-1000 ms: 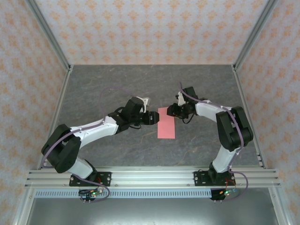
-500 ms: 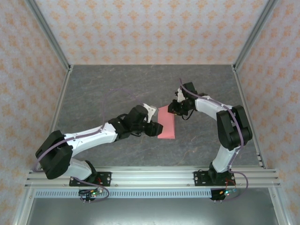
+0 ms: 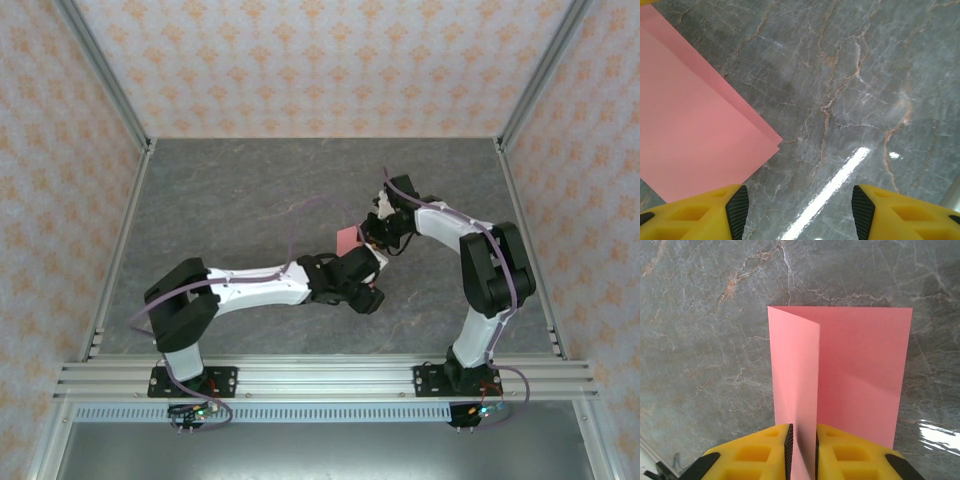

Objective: Fold a paper plane with a square sheet of paper (fold left side to right side)
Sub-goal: Fold the triangle a second time at the center of the table.

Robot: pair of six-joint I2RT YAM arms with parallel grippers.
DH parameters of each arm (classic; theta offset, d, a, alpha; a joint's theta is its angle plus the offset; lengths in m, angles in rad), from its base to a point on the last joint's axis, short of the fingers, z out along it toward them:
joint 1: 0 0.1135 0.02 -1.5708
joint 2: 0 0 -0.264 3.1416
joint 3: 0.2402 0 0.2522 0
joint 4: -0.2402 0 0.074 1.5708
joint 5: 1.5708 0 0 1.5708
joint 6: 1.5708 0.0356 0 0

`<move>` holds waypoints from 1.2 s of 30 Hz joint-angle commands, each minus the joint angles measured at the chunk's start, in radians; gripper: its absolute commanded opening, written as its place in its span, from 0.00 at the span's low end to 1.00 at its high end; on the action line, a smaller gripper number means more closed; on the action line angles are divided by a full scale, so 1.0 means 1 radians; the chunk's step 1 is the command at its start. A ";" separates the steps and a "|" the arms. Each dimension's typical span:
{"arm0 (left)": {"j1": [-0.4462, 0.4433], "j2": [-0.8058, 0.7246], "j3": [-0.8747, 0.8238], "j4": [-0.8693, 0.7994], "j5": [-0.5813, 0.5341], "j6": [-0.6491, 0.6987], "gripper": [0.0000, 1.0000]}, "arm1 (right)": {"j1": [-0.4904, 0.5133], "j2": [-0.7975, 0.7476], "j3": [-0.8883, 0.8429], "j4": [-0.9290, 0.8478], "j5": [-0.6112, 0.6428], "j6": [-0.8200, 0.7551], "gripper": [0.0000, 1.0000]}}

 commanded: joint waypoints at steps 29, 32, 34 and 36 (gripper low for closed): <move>-0.033 0.188 0.207 -0.230 -0.272 0.065 0.20 | -0.004 0.018 0.039 -0.067 0.013 0.061 0.22; -0.033 0.174 0.192 -0.215 -0.264 0.070 0.15 | -0.005 0.012 0.053 -0.077 0.037 0.056 0.24; -0.033 0.167 0.182 -0.206 -0.262 0.070 0.10 | -0.006 0.006 0.068 -0.085 0.056 0.052 0.26; -0.033 0.158 0.174 -0.201 -0.263 0.067 0.07 | -0.011 -0.001 0.087 -0.098 0.071 0.046 0.30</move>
